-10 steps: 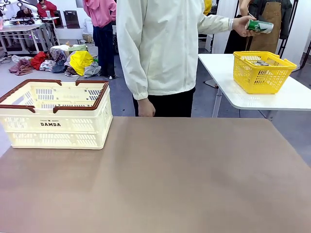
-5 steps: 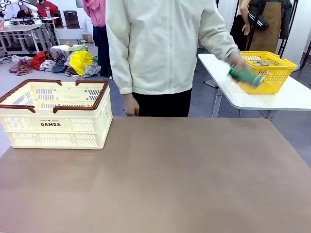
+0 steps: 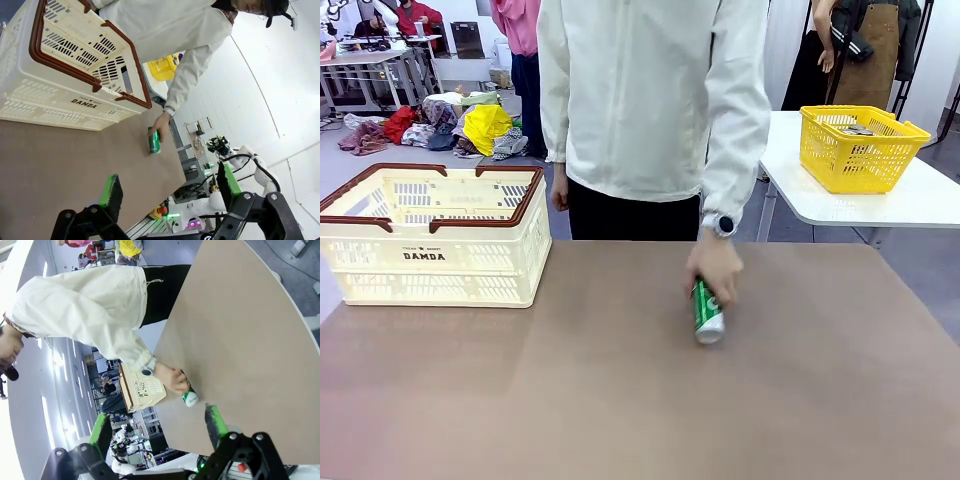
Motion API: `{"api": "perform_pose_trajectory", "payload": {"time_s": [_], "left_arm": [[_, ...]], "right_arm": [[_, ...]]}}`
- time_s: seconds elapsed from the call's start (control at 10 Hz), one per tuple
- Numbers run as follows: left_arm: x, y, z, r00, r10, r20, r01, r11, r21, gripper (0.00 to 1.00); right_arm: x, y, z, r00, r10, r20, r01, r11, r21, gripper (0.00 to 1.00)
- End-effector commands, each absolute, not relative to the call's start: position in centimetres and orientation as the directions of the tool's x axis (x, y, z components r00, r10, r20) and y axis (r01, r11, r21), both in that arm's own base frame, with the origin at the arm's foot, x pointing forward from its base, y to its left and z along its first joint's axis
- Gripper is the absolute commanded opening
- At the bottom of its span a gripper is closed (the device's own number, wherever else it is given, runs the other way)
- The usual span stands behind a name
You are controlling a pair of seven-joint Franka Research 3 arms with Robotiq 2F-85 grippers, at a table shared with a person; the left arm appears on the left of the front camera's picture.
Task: Place the drinks into the Shopping basket.
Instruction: Pick up one drink and place it into the Shopping basket.
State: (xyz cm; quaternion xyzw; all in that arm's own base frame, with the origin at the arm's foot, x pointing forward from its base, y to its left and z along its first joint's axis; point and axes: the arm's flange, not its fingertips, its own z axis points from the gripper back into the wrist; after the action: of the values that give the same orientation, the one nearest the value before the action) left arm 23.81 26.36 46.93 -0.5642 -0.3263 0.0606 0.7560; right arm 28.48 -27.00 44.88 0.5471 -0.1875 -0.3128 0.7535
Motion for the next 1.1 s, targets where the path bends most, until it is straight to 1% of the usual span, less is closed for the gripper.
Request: {"api": "perform_pose_trajectory", "payload": {"time_s": [0.0, 1.0], "left_arm": [[23.83, 26.62, 47.16, 0.769, 0.460, 0.444, 0.302, 0.351, -0.886, 1.00], [23.83, 26.62, 47.16, 0.769, 0.460, 0.444, 0.302, 0.351, -0.886, 1.00]], "right_arm": [[28.51, -27.11, 44.94, 0.736, -0.674, -0.052, 0.249, 0.198, 0.948, 1.00], [28.51, -27.11, 44.94, 0.736, -0.674, -0.052, 0.249, 0.198, 0.948, 1.00]]}}
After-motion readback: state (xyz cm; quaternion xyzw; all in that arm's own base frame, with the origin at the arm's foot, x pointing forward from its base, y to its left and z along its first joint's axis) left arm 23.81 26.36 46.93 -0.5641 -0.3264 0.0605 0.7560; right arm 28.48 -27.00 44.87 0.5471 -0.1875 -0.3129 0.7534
